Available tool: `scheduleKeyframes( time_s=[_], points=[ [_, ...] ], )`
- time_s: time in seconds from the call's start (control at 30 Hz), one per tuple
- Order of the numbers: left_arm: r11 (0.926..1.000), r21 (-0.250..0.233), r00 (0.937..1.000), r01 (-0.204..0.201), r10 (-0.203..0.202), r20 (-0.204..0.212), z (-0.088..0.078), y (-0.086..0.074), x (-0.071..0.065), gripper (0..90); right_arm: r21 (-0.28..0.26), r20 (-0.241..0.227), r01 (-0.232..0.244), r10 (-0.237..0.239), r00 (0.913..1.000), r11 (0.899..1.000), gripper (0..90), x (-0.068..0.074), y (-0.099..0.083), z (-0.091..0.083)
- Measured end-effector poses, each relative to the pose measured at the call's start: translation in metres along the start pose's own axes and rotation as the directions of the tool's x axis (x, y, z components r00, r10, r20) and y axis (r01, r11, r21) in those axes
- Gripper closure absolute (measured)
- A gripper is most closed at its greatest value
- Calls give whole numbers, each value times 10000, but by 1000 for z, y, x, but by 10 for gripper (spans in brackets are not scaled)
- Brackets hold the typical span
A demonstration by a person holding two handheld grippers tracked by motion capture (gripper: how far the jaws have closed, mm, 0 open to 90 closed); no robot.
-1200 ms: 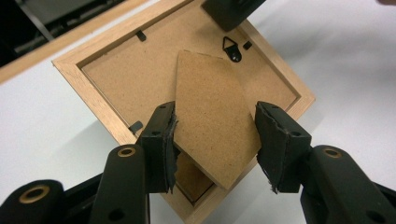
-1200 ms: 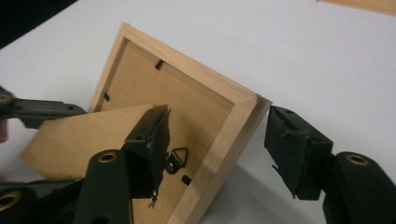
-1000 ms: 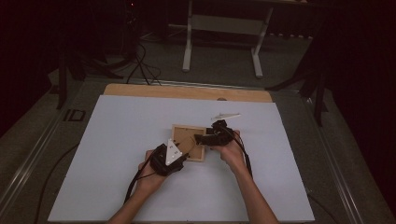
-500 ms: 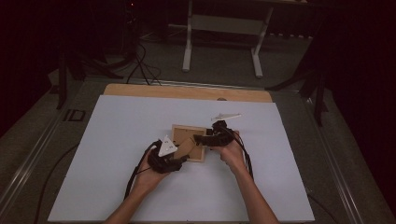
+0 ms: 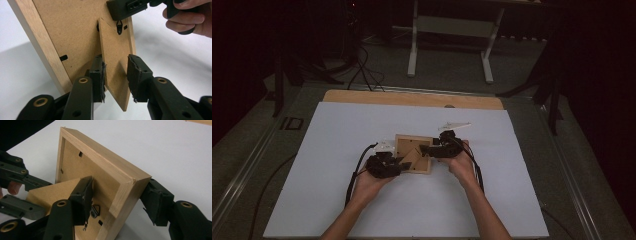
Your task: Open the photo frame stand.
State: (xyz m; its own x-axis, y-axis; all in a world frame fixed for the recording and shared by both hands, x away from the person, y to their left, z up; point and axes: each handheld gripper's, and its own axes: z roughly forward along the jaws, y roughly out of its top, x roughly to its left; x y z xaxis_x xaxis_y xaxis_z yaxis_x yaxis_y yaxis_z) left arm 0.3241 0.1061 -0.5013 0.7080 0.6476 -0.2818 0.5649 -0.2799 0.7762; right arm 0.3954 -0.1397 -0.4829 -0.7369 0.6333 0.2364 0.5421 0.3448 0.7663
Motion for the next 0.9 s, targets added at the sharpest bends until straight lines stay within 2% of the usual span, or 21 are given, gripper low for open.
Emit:
scheduleKeyframes(
  time_s=[0.17, 0.37, 0.63, 0.77, 0.87, 0.9],
  points=[
    [9999, 157, 10000, 31, -32, 60, 0, 0, 2, 708, -130, 33, 102, -101, 9999, 9999, 463, 2, 0, -3],
    [9997, 244, 9999, -100, 99, 21, 0, -1, 3, 728, -384, 27, 141, -140, 9999, 9992, 489, 3, 0, -8],
    [9994, 263, 9997, -244, 244, 12, -2, -2, 1, 740, -534, 121, 426, -420, 9990, 9977, 511, 7, -3, -15],
    [9985, 276, 9988, -471, 474, -119, -2, -4, -2, 741, -546, 176, 617, -608, 9980, 9966, 516, 11, -4, -18],
    [9950, 454, 9949, -890, 909, -432, -2, -6, -7, 741, -574, 237, 875, -863, 9960, 9945, 522, 16, -4, -21],
    [9950, 454, 9949, -890, 909, -432, -2, -6, -7, 742, -574, 237, 875, -863, 9960, 9945, 522, 16, -4, -21]
  ],
)
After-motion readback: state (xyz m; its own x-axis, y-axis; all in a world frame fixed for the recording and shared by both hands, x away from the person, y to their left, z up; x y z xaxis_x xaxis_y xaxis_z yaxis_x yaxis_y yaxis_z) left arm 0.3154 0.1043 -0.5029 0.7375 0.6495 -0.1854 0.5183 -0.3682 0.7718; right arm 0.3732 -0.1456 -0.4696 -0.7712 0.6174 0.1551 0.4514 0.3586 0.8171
